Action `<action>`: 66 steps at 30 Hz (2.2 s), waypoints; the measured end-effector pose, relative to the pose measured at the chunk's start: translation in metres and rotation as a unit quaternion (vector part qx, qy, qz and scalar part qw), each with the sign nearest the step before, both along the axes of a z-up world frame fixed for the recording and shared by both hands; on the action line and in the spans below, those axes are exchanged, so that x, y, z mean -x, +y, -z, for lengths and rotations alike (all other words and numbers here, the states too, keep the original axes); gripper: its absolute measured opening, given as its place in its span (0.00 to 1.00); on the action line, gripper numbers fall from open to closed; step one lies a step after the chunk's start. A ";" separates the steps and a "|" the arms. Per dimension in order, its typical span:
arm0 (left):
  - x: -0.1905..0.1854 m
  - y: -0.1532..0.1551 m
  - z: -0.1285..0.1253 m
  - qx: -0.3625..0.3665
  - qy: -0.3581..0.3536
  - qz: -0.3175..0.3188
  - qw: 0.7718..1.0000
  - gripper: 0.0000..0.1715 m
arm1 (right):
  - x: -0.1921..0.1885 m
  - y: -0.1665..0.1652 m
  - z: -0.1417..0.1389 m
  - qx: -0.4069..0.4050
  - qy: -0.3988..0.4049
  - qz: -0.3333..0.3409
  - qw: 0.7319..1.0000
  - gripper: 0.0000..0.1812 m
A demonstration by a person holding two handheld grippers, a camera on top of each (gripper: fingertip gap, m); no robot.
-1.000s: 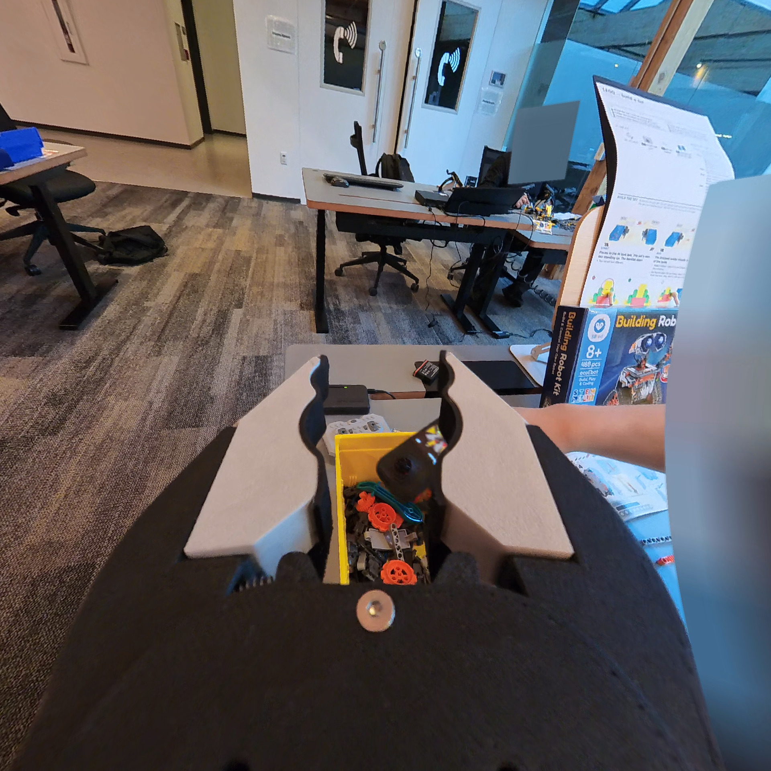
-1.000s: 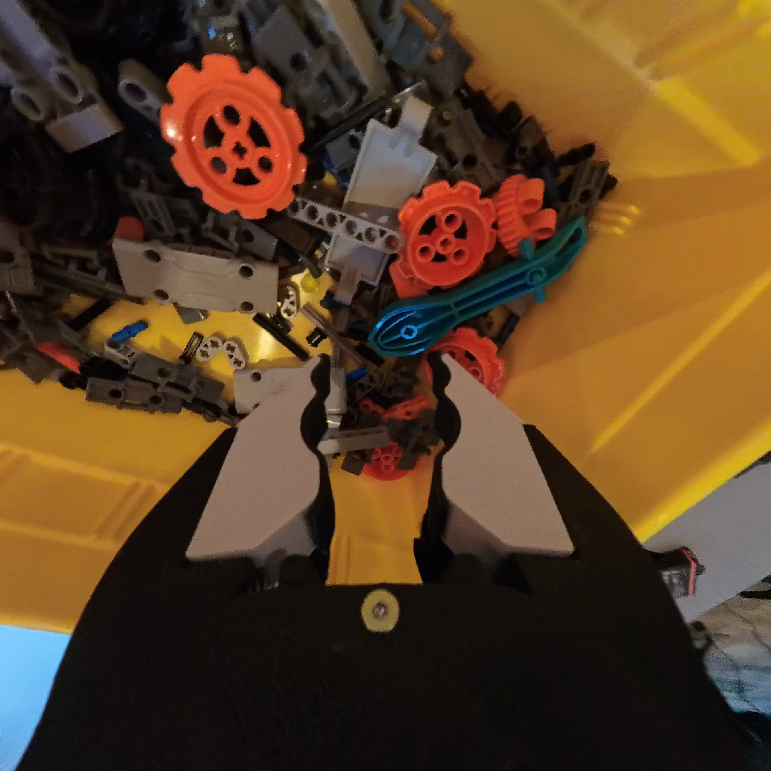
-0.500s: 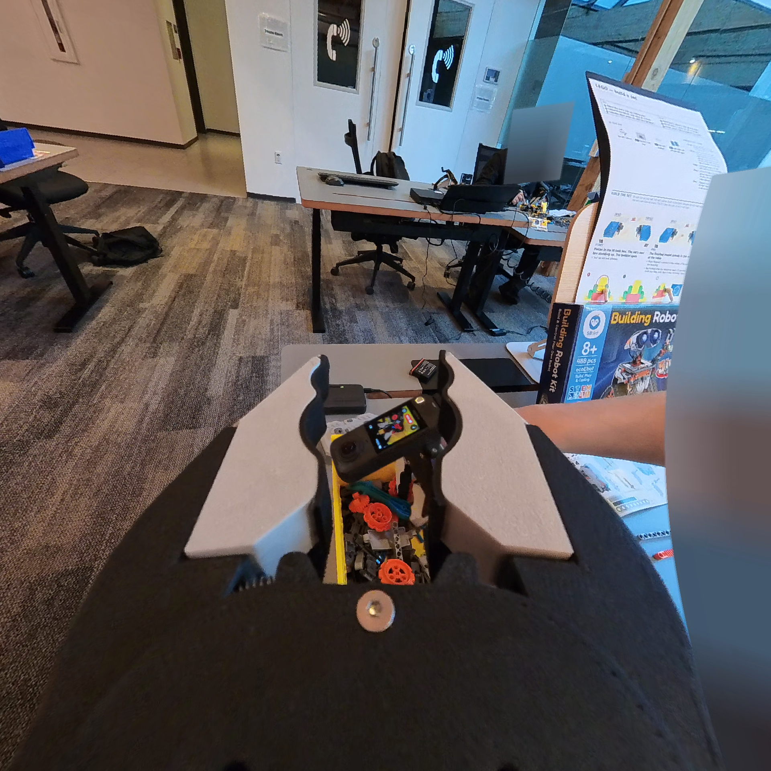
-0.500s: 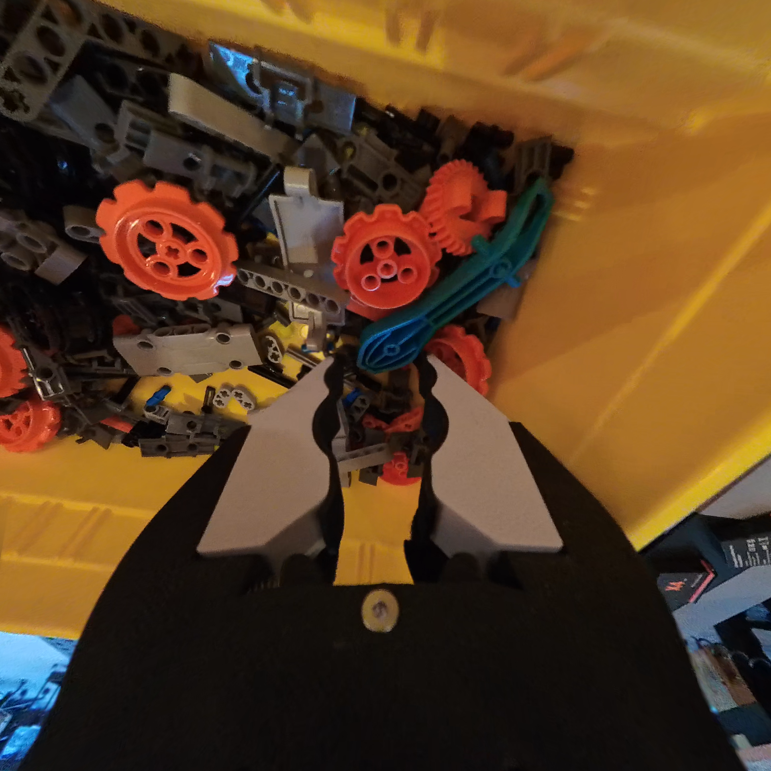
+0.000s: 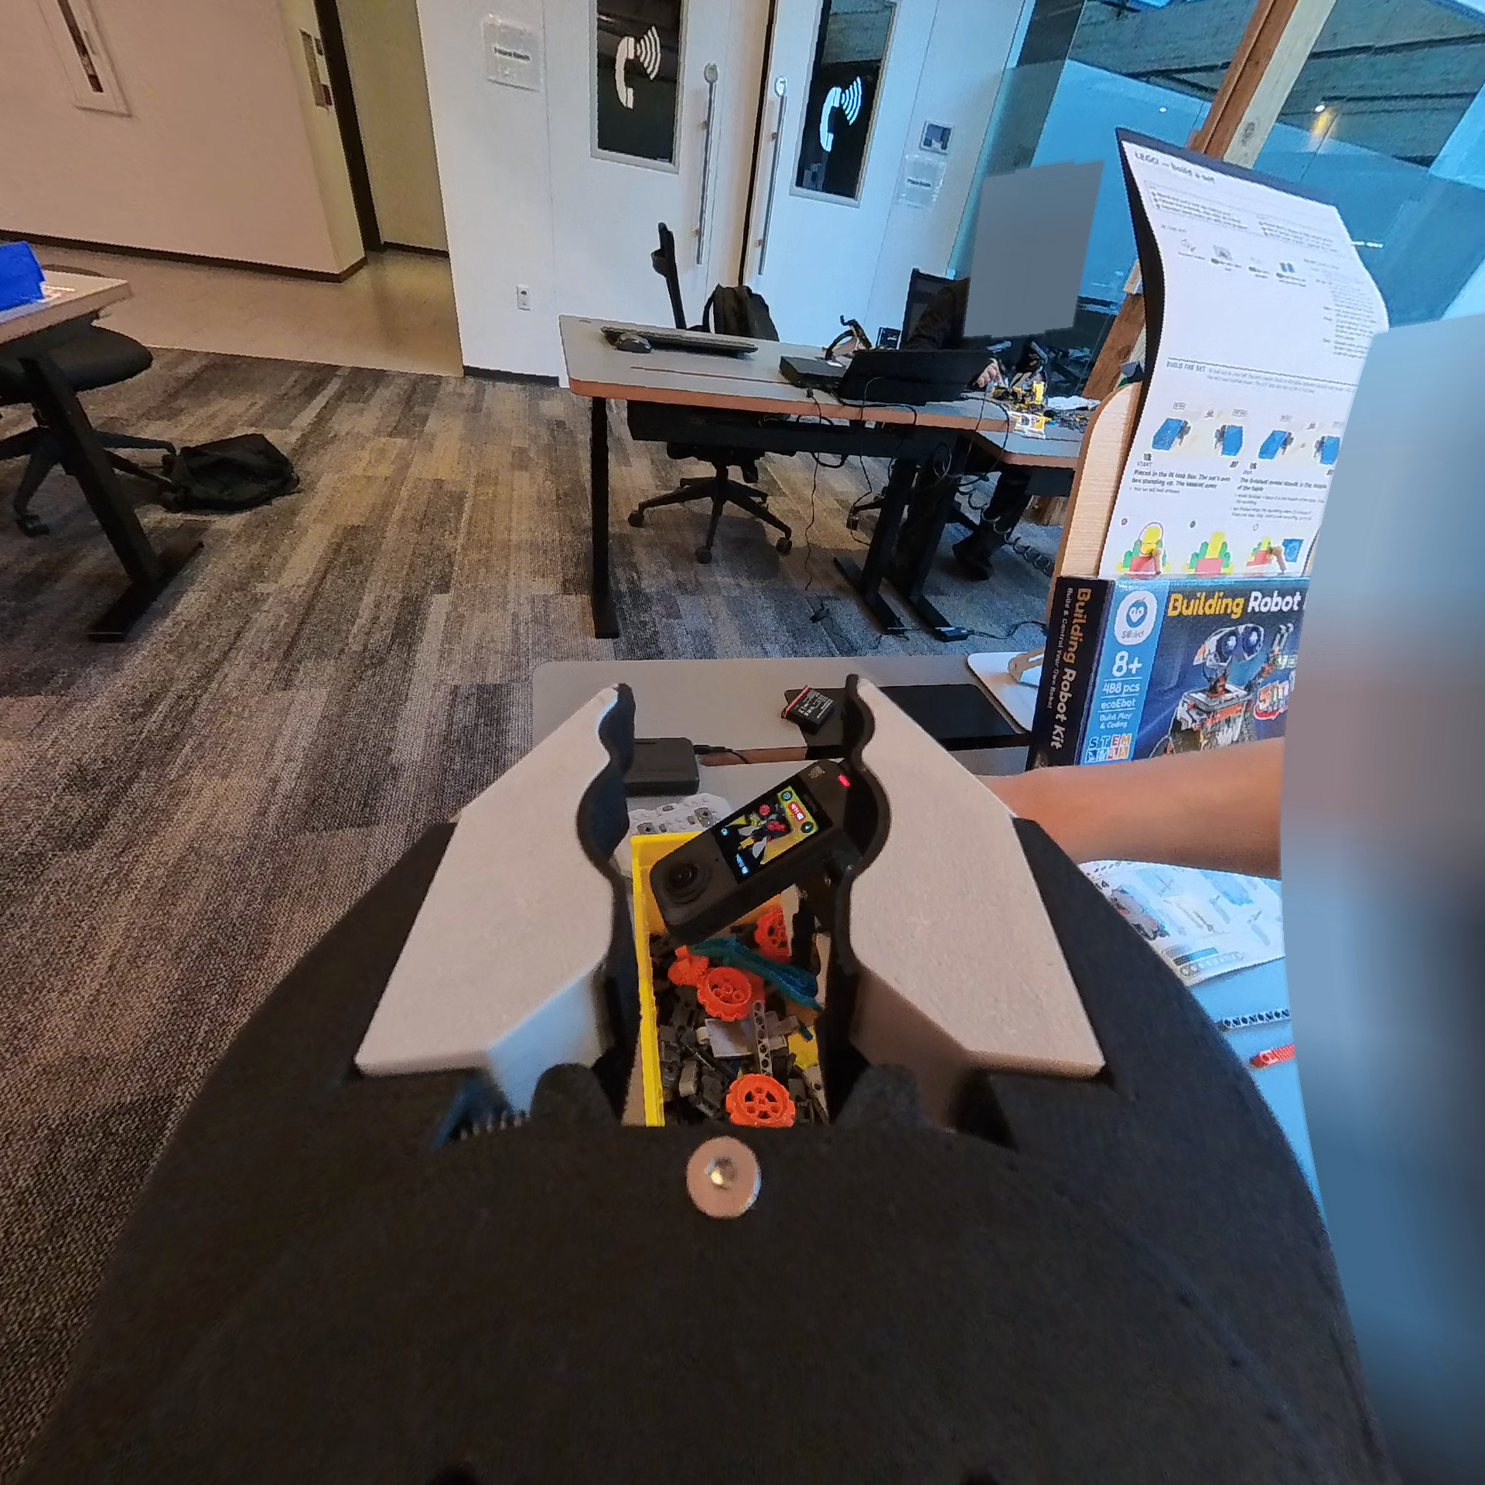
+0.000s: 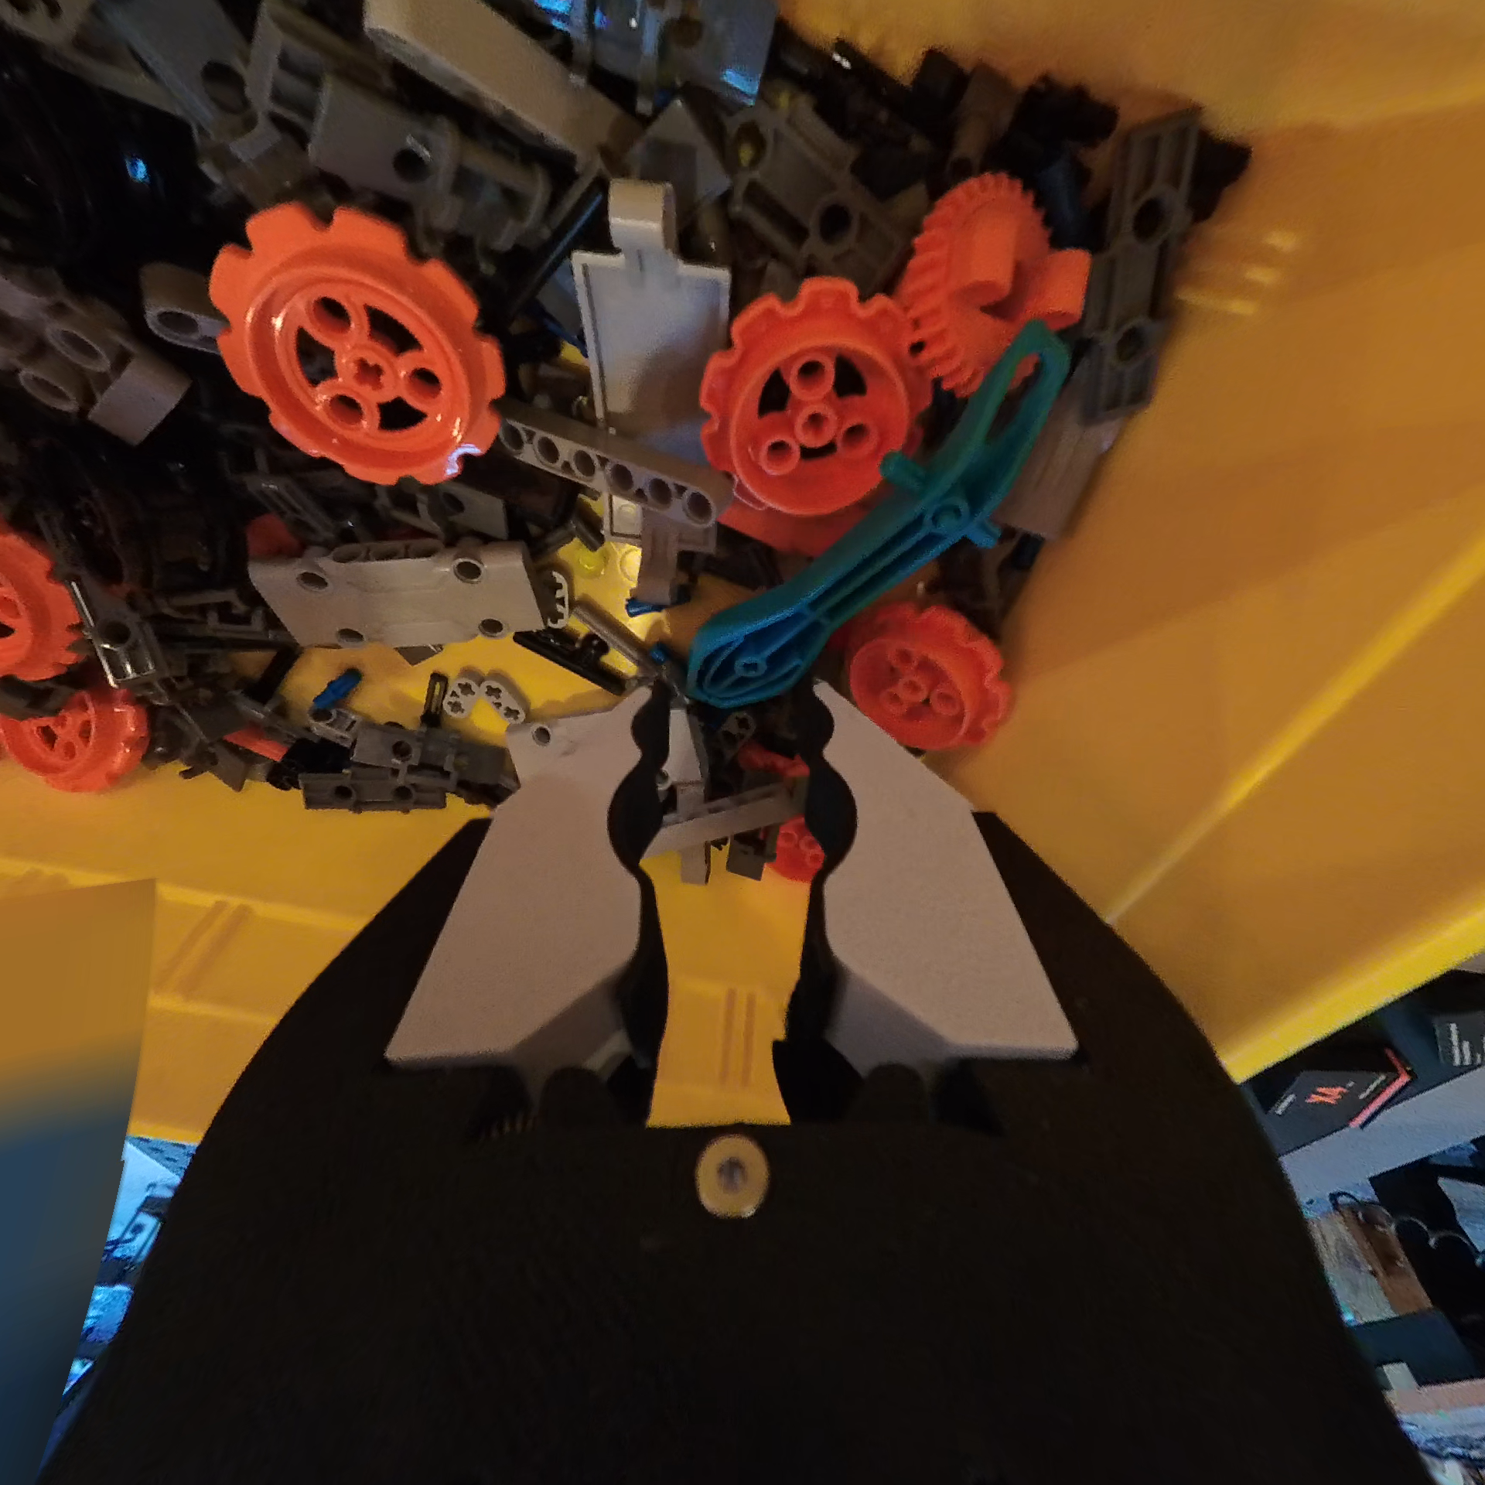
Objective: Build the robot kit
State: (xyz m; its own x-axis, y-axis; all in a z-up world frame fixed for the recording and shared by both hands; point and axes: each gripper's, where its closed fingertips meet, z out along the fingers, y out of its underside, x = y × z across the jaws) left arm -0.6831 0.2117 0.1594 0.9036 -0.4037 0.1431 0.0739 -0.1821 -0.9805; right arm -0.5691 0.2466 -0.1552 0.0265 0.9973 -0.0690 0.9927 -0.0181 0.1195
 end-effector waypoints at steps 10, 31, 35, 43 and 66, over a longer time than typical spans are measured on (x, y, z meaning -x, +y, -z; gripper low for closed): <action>-0.006 0.001 0.003 0.005 0.010 0.005 1.000 0.28 | -0.001 0.002 0.007 0.006 -0.006 -0.004 1.000 0.17; -0.005 0.002 0.003 0.005 0.013 -0.002 1.000 0.28 | 0.017 0.000 -0.010 0.022 0.059 0.019 0.998 0.28; -0.008 0.003 0.005 0.010 0.018 0.001 1.000 0.29 | 0.026 0.000 -0.001 0.032 0.070 0.048 0.996 0.28; -0.007 0.003 0.005 0.011 0.015 0.003 1.000 0.29 | 0.022 0.007 -0.002 -0.008 0.054 0.004 0.999 0.06; -0.007 0.001 0.004 0.009 0.014 0.005 1.000 0.28 | 0.003 -0.047 -0.033 0.112 0.068 -0.057 0.990 0.16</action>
